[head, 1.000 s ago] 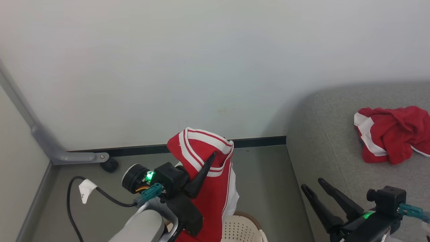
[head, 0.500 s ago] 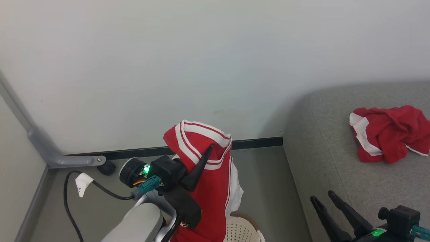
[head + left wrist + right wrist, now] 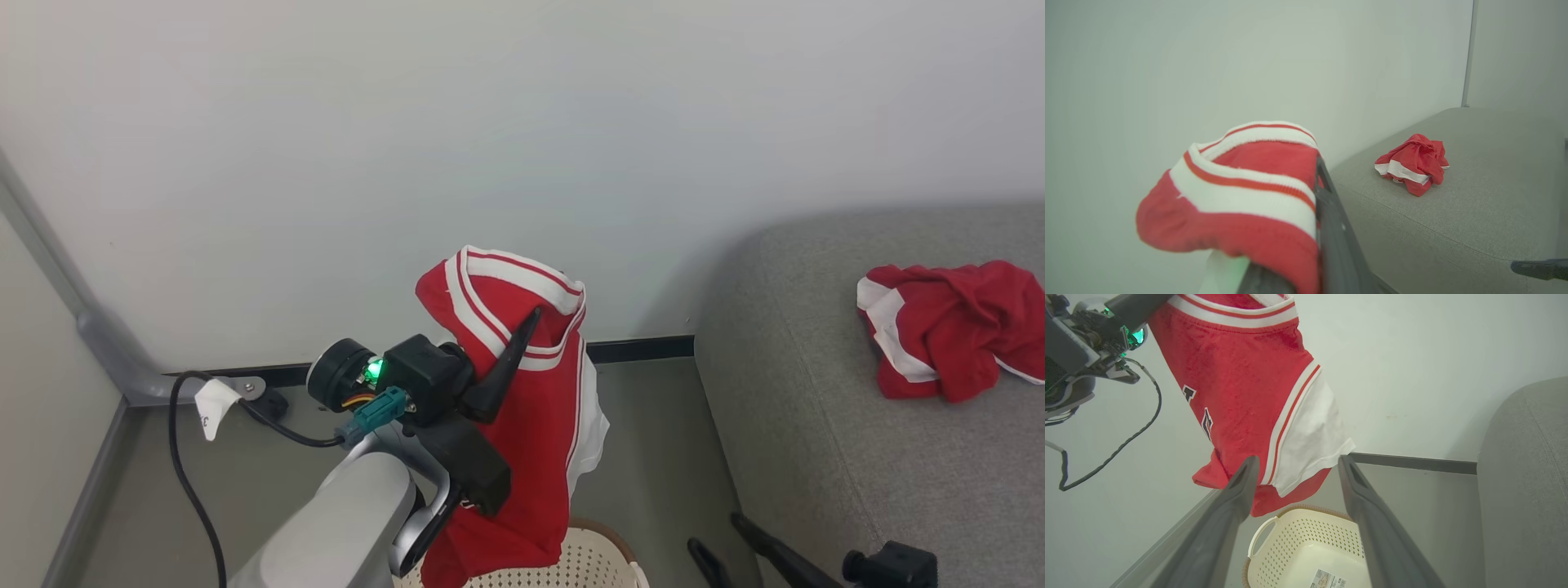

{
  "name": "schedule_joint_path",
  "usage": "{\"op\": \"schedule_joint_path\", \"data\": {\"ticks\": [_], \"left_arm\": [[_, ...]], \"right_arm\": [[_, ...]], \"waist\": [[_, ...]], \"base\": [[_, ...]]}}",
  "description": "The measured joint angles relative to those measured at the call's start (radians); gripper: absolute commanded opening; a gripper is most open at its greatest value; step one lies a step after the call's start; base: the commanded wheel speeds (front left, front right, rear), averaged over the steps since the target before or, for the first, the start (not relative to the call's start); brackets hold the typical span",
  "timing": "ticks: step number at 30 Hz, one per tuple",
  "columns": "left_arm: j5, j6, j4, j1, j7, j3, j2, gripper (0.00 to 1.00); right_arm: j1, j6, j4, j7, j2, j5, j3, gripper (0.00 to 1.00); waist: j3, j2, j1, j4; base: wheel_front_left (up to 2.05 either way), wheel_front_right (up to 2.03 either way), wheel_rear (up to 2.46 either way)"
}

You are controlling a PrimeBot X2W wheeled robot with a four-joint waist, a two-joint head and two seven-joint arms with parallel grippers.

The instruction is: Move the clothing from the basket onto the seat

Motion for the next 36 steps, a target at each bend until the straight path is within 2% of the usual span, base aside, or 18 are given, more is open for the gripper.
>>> {"op": "schedule_joint_path", "data": {"ticks": [8,15,36], "left_arm": [[0.000,-0.008,0.000,-0.035,0.000,-0.005,-0.026,0.00],[0.000,-0.016,0.001,-0.061,0.000,-0.018,-0.050,0.00],[-0.001,-0.025,-0.039,-0.077,0.000,-0.050,-0.072,0.00]], "right_arm": [[-0.120,0.000,0.082,0.000,0.025,-0.142,0.174,1.00],[-0.210,0.000,0.185,0.000,0.040,-0.179,0.291,1.00],[-0.399,0.001,0.425,0.000,0.145,-0.213,0.406,1.00]], "waist": [[0.002,0.0000,0.0000,0.010],[0.008,0.0001,0.0000,0.028],[0.023,0.0000,0.0000,0.070]], "base": [[0.00,0.00,0.00],[0.00,0.00,0.00],[0.00,0.00,0.00]]}}
